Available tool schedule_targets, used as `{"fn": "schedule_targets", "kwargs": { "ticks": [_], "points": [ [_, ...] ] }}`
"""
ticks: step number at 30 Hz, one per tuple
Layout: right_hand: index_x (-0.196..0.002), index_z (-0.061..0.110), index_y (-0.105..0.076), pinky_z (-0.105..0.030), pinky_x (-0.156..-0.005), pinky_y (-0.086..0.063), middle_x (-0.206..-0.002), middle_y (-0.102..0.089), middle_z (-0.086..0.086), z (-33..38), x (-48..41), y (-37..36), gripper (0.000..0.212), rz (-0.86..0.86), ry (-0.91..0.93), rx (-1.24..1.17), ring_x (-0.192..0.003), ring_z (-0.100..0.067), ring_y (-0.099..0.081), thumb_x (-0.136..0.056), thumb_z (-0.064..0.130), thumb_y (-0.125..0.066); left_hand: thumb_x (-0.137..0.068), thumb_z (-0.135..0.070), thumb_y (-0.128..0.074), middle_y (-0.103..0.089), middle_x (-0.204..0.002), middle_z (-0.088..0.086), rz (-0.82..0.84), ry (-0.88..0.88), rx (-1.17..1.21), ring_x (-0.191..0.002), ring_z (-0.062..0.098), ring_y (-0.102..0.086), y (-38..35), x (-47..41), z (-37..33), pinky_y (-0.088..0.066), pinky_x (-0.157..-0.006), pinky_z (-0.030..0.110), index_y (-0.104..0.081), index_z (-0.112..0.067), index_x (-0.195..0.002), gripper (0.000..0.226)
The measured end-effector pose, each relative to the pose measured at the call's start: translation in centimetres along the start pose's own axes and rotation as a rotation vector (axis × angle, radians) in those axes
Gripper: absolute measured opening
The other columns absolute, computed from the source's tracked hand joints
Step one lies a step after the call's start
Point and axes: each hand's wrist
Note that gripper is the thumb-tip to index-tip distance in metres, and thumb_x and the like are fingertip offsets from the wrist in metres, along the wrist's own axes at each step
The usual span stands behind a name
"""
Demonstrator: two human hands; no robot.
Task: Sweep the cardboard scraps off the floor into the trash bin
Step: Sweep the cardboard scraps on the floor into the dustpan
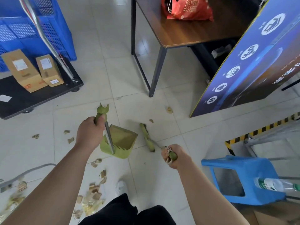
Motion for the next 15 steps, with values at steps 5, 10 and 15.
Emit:
{"fn": "schedule_targets", "kwargs": {
  "ticks": [5,10,15],
  "points": [
    [-0.064,0.014,-0.035,-0.008,-0.028,-0.020,-0.037,-0.038,0.000,6.6,0.1,1.5,0.035,-0.029,0.053,0.056,-0.023,-0.008,-0.034,-0.093,0.007,-0.017,-0.099,-0.043,-0.043,-0.061,-0.074,0.013,-0.006,-0.001,-0.001,-0.064,0.031,-0.055,-1.7,-2.2,-3.2,-0.040,-0.055,0.033,-0.058,-0.004,-0.081,0.046],
    [-0.067,0.013,-0.035,-0.006,-0.028,-0.019,-0.033,-0.037,0.001,15.5,-1.3,3.1,0.033,-0.115,0.141,0.131,-0.020,-0.009,-0.035,-0.092,0.006,-0.015,-0.099,-0.044,-0.042,-0.061,-0.074,0.011,-0.089,0.030,0.002,-0.068,0.033,-0.057,-3.8,-4.6,-5.8,-0.043,-0.057,0.035,-0.057,-0.006,-0.079,0.046],
    [-0.065,0.014,-0.033,-0.004,-0.029,-0.022,-0.033,-0.038,0.000,23.9,-3.7,4.6,0.017,-0.096,0.186,0.116,-0.021,-0.009,-0.036,-0.054,0.003,-0.026,-0.100,-0.043,-0.042,-0.059,-0.067,0.005,-0.199,0.141,0.019,-0.060,0.028,-0.053,-6.2,-6.6,-7.4,-0.041,-0.054,0.031,-0.057,-0.005,-0.081,0.044]
  ]
}}
Point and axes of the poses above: each hand's wrist, its own x-axis away from the middle knuckle, its own y-axis out of the back of the hand, z = x × y
